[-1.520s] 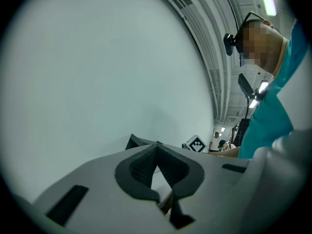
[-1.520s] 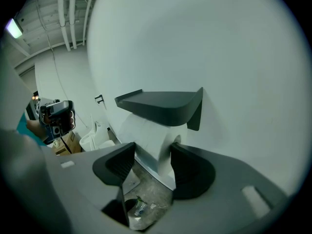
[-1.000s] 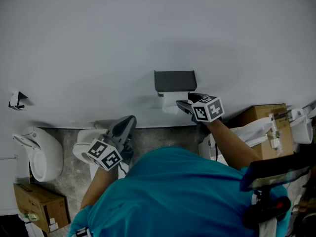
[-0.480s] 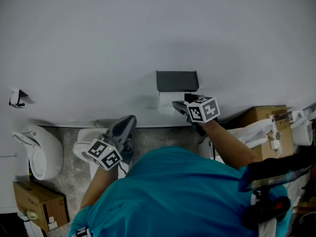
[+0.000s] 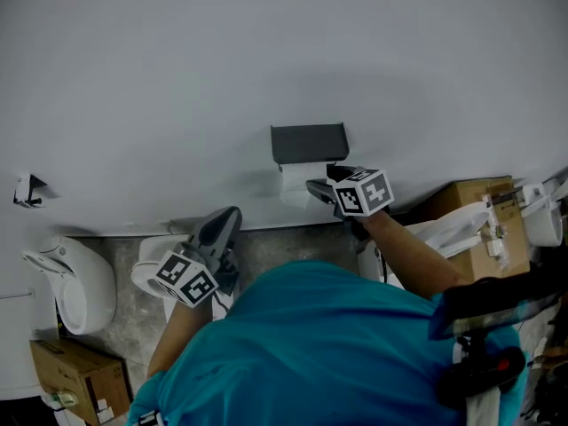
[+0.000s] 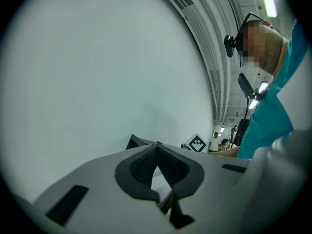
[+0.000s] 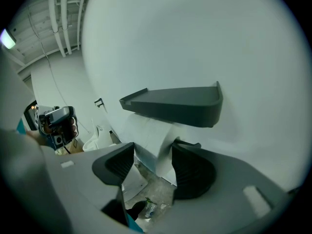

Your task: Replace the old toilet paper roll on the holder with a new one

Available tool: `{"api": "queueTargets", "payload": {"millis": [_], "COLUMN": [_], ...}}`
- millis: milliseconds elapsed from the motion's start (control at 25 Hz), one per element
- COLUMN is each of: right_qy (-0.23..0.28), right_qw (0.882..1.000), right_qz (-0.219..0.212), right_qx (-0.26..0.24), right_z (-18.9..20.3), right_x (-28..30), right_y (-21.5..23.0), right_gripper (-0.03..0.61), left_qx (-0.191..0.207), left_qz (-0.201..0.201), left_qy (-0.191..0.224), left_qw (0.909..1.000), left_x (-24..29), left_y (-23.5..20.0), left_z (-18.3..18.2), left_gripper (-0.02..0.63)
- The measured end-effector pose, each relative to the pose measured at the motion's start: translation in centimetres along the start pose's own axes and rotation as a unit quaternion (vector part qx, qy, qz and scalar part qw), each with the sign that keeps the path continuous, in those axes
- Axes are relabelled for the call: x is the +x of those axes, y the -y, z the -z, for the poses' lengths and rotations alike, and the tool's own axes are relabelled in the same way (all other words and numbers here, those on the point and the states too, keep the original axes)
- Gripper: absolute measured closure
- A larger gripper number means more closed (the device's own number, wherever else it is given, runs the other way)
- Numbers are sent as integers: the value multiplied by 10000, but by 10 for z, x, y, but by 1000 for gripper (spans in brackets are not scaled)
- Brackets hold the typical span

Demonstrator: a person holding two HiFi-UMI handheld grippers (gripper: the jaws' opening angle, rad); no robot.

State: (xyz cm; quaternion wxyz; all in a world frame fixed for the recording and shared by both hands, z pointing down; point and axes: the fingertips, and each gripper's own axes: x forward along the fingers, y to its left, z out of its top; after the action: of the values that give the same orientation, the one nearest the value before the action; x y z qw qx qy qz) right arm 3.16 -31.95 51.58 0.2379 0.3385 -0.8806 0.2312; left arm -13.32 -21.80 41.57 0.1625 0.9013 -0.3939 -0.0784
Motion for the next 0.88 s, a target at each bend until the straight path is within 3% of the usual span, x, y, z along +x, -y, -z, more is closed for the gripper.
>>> {"api": "queueTargets", "payload": {"millis": [280, 560, 720, 880], "right_qy": [485, 1179, 1623, 2077], "right_qw": [9987, 9927, 9865, 9768], "right_qz": [120, 257, 77, -362], "right_qx": [65, -69, -220, -382], "right_z": [-14, -54, -80, -101], "right_x": [-40, -77, -94, -109], "right_y": [19, 25, 13, -9], "right_gripper": [337, 348, 375, 419], "left_qx": [1, 89, 165, 213], "left_qz": [40, 90, 103, 118], "left_qy": [-24, -22, 45, 116], "left_qw": [10000, 9999, 9998, 9996], "left_x": [1, 8, 12, 18], "left_y": [-3, -7, -10, -11], "left_z": [0, -9, -18, -28], "left_gripper": [606, 606, 606, 606]}}
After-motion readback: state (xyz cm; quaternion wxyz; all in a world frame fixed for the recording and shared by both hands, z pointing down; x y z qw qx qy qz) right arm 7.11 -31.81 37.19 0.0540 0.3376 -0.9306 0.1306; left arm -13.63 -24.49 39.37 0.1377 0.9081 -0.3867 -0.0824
